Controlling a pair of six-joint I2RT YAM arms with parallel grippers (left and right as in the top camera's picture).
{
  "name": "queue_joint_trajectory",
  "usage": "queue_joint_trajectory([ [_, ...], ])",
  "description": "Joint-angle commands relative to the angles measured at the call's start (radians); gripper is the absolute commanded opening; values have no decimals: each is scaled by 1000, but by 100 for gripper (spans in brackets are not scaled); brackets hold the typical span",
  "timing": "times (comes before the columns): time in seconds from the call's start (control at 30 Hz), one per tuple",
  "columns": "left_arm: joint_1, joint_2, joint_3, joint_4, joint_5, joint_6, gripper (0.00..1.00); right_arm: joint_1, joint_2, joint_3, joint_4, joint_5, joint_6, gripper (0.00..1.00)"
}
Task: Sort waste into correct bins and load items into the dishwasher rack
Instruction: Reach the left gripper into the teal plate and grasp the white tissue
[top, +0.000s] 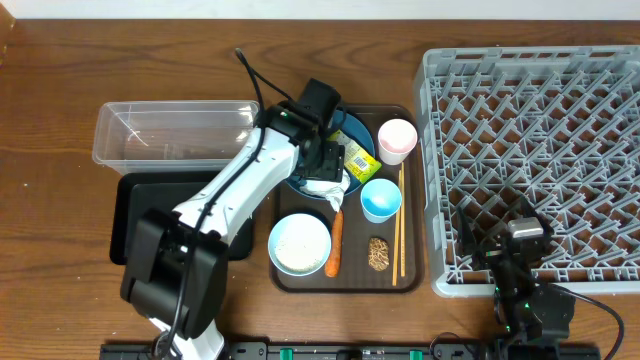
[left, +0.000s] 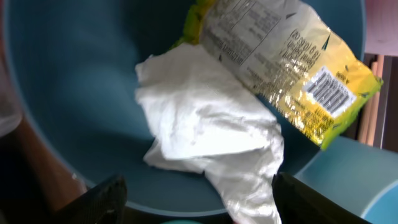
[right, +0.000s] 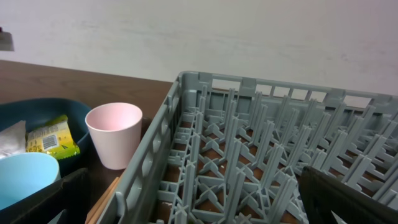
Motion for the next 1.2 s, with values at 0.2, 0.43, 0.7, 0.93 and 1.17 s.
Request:
queue_joint_trajectory([
  [0.2, -13, 71, 12, 36, -17, -67, 77, 5, -3, -1, -4, -4, -13, 99],
  [0.43, -13, 118, 11, 101, -16, -68, 77, 5, -3, -1, -4, -4, -13, 99],
  [0.7, -13, 142, 11, 129, -17, -68, 77, 5, -3, -1, -4, -4, -13, 99],
  [0.93, -13, 179, 6, 129, -17, -68, 77, 5, -3, -1, -4, -4, -13, 99],
  [1.17, -13, 188, 6, 129, -17, -68, 62, 5, -3, -1, -4, -4, -13, 99],
])
